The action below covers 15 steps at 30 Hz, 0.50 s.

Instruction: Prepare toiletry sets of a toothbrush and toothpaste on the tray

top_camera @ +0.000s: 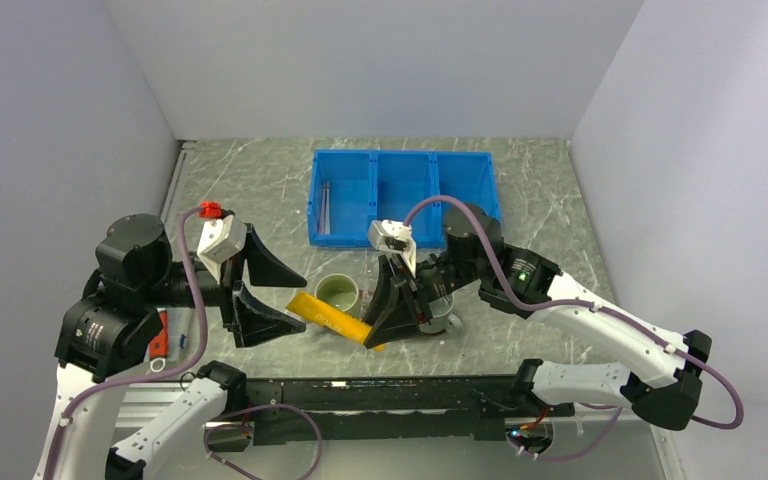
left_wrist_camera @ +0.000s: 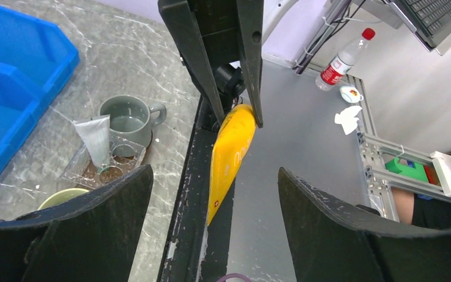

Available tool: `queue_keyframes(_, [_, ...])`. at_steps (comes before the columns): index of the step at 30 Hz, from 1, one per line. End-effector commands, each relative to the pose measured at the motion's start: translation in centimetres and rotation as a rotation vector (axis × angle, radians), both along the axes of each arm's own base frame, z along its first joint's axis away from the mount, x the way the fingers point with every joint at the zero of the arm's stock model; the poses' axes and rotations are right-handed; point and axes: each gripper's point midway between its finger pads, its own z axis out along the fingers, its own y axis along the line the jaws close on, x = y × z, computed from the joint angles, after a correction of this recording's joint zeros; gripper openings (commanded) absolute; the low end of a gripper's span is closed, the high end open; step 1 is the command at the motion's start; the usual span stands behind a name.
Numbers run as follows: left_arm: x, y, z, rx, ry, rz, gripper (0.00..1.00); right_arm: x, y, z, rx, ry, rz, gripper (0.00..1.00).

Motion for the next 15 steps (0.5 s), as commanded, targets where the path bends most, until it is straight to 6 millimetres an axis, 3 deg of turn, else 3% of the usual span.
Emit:
queue_keyframes(1, [-1.5, -0.04, 0.94, -0.037, -0.085, -0.086, 0.81, -0.54, 0.22, 3.4, 0.127, -0.044, 0.062, 0.04])
queue_keyframes(10, [-1.51, -0.19, 1.3, -0.04, -0.088, -0.101, 0.65, -0.19, 0.72, 3.42, 0.121, -0.041, 0.059, 0.04])
queue_keyframes(15, [-1.56, -0.25, 1.13, -0.036, -0.084, -0.108, 0.51, -0.21, 0.67, 3.52, 0.127, -0.044, 0.056, 0.04])
